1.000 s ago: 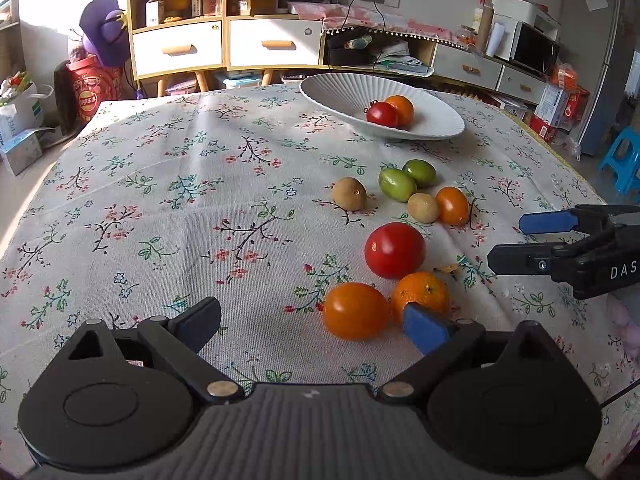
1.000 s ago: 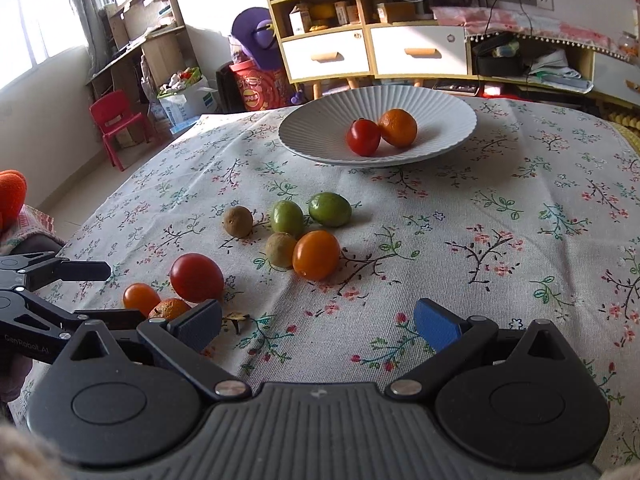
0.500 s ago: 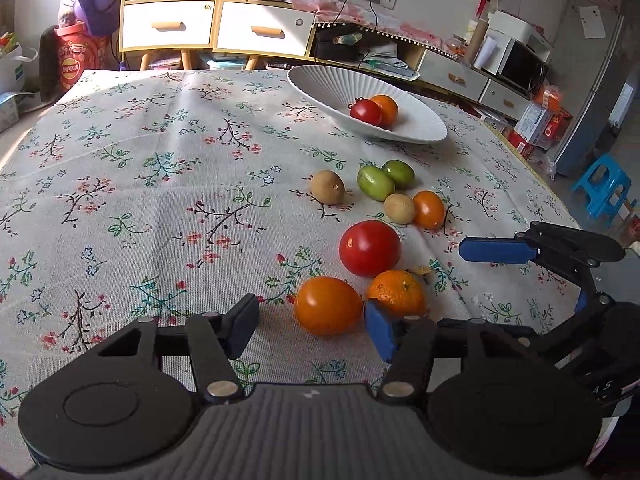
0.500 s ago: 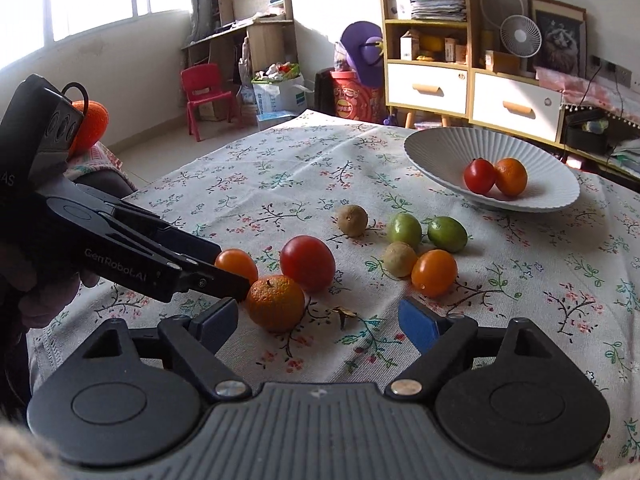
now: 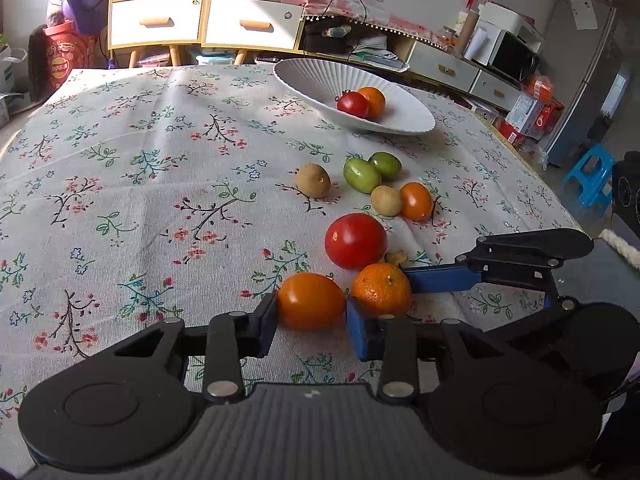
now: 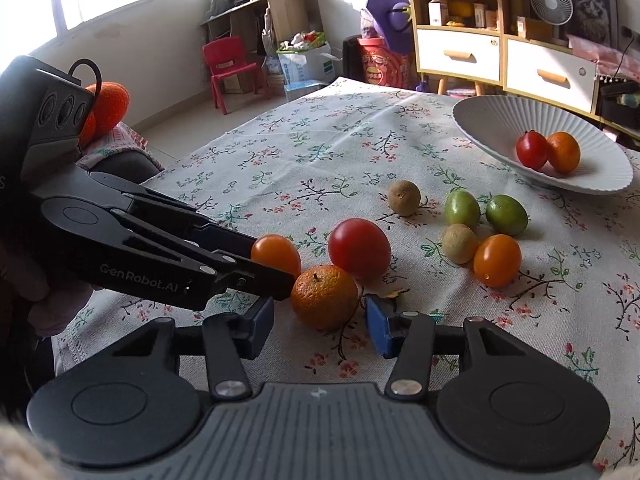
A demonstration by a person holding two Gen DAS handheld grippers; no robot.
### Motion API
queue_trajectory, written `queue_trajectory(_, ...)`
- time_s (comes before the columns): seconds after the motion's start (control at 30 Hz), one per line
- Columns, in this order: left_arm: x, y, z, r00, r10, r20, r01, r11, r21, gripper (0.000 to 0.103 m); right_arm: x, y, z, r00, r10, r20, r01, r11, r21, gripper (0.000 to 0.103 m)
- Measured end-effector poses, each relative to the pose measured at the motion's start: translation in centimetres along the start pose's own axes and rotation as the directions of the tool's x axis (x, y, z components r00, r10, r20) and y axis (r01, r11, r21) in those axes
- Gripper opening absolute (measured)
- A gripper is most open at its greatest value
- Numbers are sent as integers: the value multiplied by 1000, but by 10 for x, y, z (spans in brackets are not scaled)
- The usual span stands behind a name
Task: Organize fruits
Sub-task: 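Grasp an orange tomato with the left tool while the right tool grasps a tangerine, then carry the orange tomato and tangerine over the white plate with both tools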
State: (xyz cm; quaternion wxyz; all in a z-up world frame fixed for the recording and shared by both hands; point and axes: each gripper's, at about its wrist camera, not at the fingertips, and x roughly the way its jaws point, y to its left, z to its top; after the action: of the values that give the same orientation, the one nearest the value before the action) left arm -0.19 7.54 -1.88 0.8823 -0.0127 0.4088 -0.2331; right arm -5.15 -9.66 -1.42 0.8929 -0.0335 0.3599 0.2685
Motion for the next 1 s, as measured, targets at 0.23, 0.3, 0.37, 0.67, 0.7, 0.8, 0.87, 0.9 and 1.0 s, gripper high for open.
queue_trajectory(0.23,-2,1,0,1000,8,-4,-8,1000,-11,28,4,0,2,1000,-10,-13,10,1000,8,33)
queue_trajectory(0.3,-2,2,1,1000,13,-5,-13,1000,-16,27,3,-2,3,1000,-2,-16,3,1000,23,33)
queue_trajectory(0.37,-3,2,1,1000,16,-6,-16,1000,-19,27,2,-2,4,1000,3,-21,-3,1000,24,32)
queue_trajectory(0.67,-6,0,12,1000,16,-2,-16,999,-46,27,-9,-6,14,1000,-13,-28,14,999,32,32)
queue_trajectory(0.7,-6,-1,14,1000,15,1,-15,999,-50,27,-10,-7,15,999,-16,-28,17,999,39,32)
queue_trajectory(0.8,-7,-3,20,1000,13,11,-12,998,-58,27,-14,-15,19,999,-31,-28,33,997,64,32)
queue_trajectory(0.87,-8,-5,25,1000,13,20,-12,998,-56,27,-17,-20,22,999,-48,-24,50,996,80,32)
queue_trajectory(0.9,-8,-6,27,1000,14,24,-12,998,-56,27,-19,-22,23,998,-55,-20,57,995,86,32)
queue_trajectory(1.0,-7,-9,35,999,13,32,-11,998,-60,27,-23,-29,29,997,-77,-11,78,992,104,32)
